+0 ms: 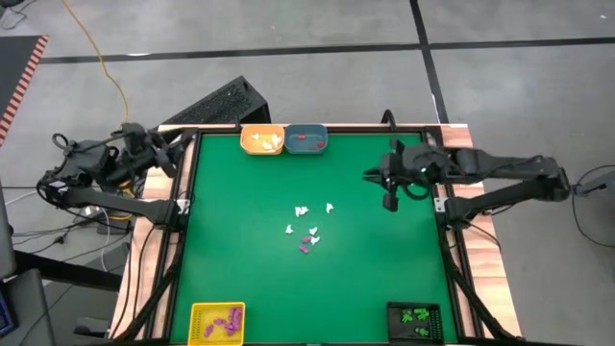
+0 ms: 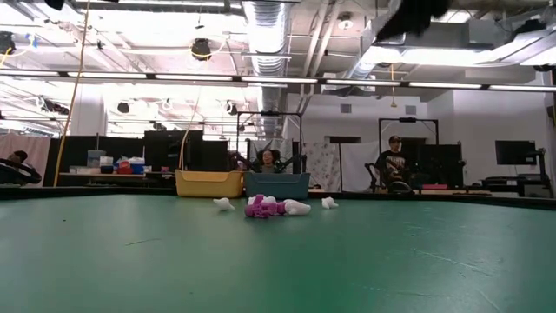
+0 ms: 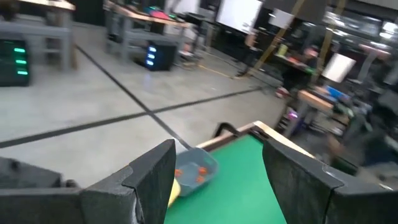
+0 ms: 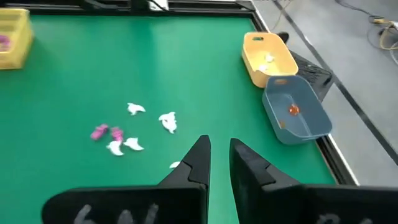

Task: Sort Halloween decoration
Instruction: Put the pink skeleton into the yellow bin

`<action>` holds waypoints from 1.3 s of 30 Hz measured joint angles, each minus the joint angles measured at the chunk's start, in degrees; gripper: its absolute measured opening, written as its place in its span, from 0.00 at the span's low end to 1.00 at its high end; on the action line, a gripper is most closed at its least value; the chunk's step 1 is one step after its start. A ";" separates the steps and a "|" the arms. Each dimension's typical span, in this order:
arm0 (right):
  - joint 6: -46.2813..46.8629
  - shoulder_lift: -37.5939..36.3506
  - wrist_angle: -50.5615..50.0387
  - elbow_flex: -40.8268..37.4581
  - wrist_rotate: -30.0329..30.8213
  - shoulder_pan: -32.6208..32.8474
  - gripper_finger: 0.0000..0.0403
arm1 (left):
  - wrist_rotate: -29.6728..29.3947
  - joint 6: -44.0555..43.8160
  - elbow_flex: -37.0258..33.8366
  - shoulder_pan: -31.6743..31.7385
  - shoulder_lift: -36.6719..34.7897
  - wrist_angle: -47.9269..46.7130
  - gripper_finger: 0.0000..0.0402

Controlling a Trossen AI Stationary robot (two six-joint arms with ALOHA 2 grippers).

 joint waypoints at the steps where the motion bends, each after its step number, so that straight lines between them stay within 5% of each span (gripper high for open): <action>1: -0.11 -0.90 3.39 -3.76 -0.02 -0.58 0.13 | -1.33 0.02 0.00 0.00 0.00 0.00 0.58; 6: -0.96 -0.67 20.01 -18.21 -5.47 -2.35 0.13 | -5.26 1.61 -0.02 0.00 0.00 -0.07 0.58; 11: 0.99 6.19 33.94 -24.53 -12.66 -2.61 0.13 | -7.37 2.36 -0.04 0.00 0.01 -0.22 0.58; 22: -2.62 31.20 57.25 -22.71 -20.37 2.10 0.19 | -7.88 -0.91 -0.04 0.00 0.02 -2.97 0.58; 27: -4.57 39.58 57.38 -17.63 -21.35 3.81 0.27 | -7.86 -1.09 -0.04 0.00 0.02 -2.98 0.58; 34: -5.88 47.44 57.46 -11.09 -31.19 2.90 0.44 | -7.73 -1.09 -0.04 0.00 0.02 -3.11 0.58; 39: -7.79 51.40 57.17 -8.71 -31.17 2.54 0.47 | -7.66 -0.93 -0.06 -0.02 0.02 -3.86 0.58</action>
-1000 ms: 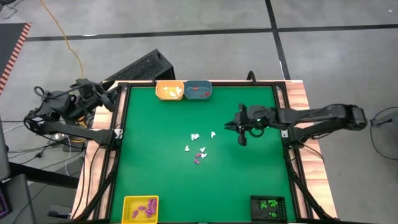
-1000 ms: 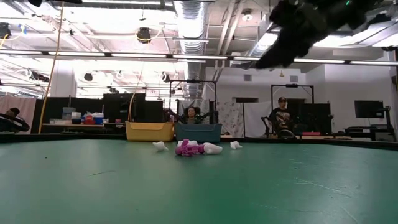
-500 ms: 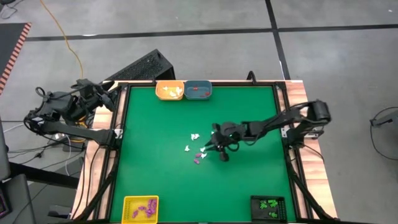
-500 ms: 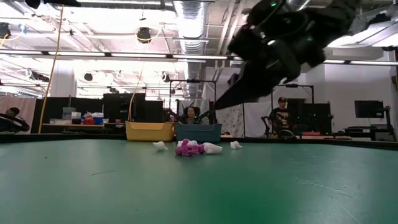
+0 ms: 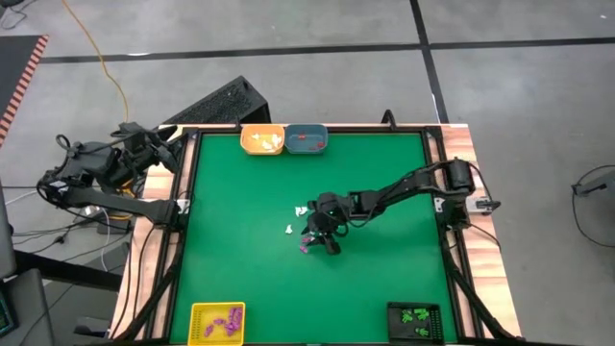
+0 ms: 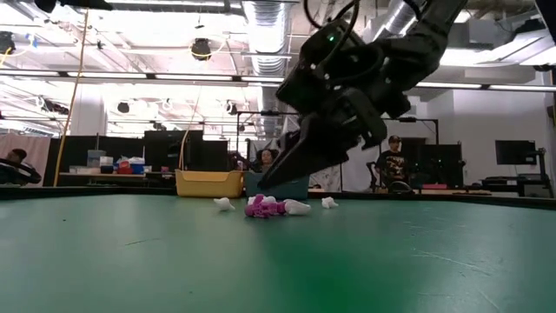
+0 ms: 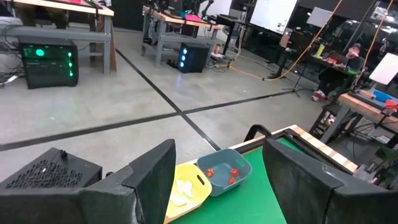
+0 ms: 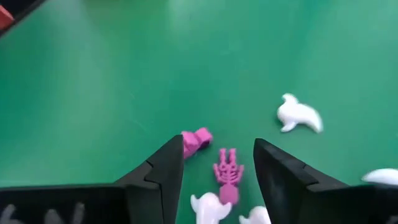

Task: Sort Halloween decoration
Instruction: Put the pink skeleton into the yellow bin

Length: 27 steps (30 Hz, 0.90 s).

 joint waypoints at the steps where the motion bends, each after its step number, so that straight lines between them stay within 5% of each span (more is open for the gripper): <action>1: -0.04 0.83 -0.24 0.45 -0.02 0.00 0.47 | 0.02 0.01 -0.01 0.01 0.00 -0.15 0.58; 18: 0.80 4.98 -5.17 2.31 6.82 -0.34 0.43 | 0.11 -0.04 -0.01 0.02 0.00 -1.07 0.58; 27: 0.45 4.98 -5.42 2.30 9.56 -0.15 0.21 | 0.06 0.71 -0.01 0.02 0.00 -1.20 0.58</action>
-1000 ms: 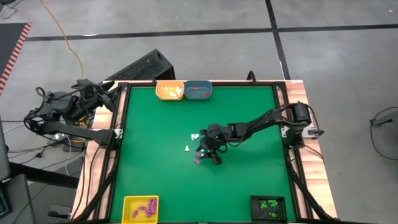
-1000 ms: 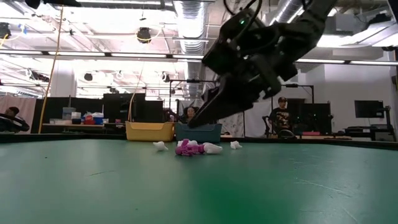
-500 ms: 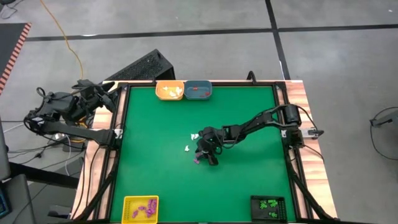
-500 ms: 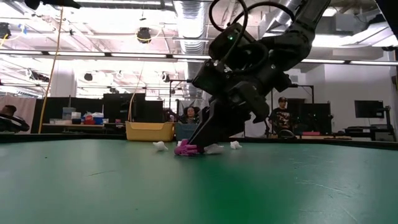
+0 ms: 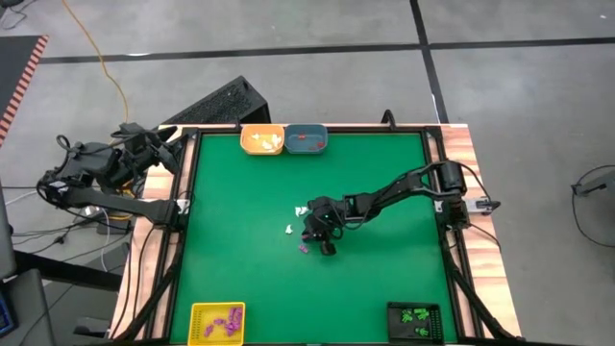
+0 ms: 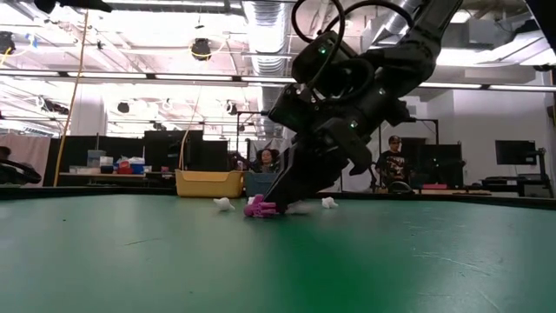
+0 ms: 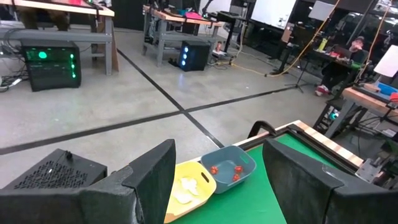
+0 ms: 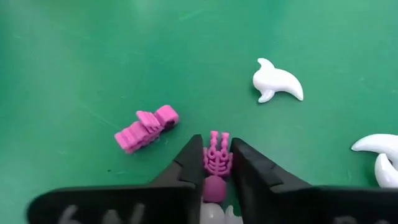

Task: Sort Halloween decoration
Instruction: Put the pink skeleton into the yellow bin

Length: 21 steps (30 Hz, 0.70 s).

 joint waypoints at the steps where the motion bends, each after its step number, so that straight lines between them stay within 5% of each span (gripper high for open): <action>1: 0.04 -0.03 -0.08 -0.02 0.00 0.00 0.19 | -0.03 0.00 0.00 0.00 0.00 -0.01 0.58; 8: 3.46 -0.01 -1.09 1.88 -0.15 -0.02 0.06 | -0.09 0.02 0.00 -0.01 0.00 -0.01 0.58; 21: 3.61 0.27 -5.52 11.62 1.31 -0.20 0.07 | 0.25 -0.09 0.00 -0.01 0.00 -0.03 0.58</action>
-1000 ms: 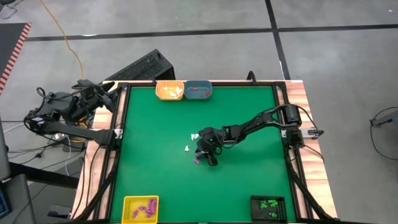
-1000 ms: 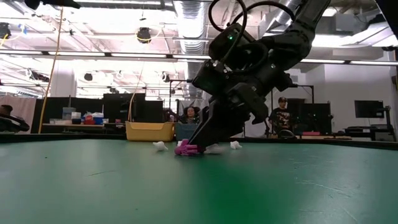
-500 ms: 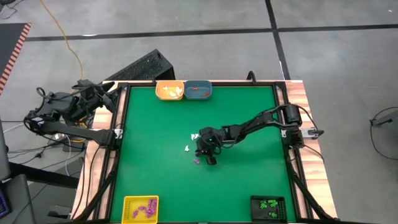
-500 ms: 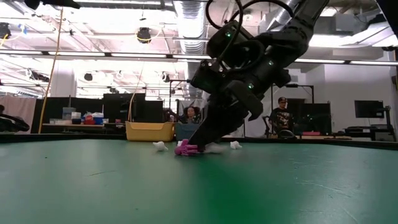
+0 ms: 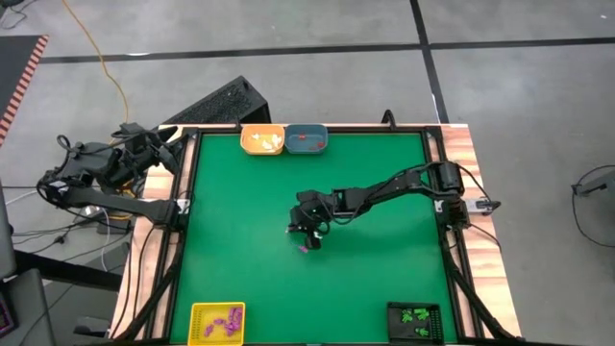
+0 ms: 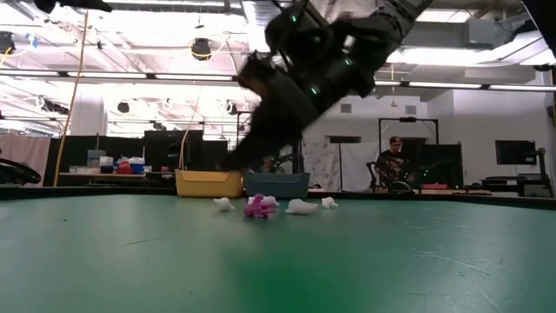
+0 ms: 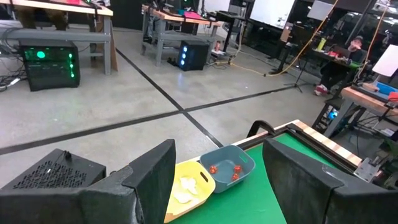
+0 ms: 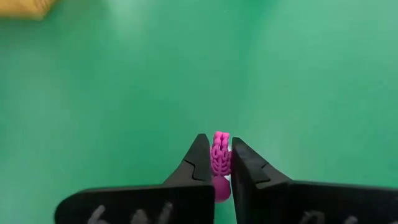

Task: Sort Halloween decoration
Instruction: Put the pink skeleton into the yellow bin

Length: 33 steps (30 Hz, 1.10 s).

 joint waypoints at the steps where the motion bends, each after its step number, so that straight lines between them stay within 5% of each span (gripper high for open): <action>1: -0.01 0.00 0.35 0.88 0.00 0.02 0.07 | 0.01 -0.11 0.00 0.00 0.00 -0.01 0.58; 9: 2.72 -0.02 5.12 8.14 0.53 0.38 0.07 | 0.62 -0.12 0.00 0.01 0.00 -0.04 0.58; 19: 5.03 0.53 12.10 17.66 14.44 5.49 0.07 | 6.26 2.62 0.00 -0.01 -0.02 -0.05 0.58; 33: 8.87 19.87 9.77 45.21 19.12 13.69 0.07 | 16.73 1.70 0.00 0.01 -0.04 -0.01 0.58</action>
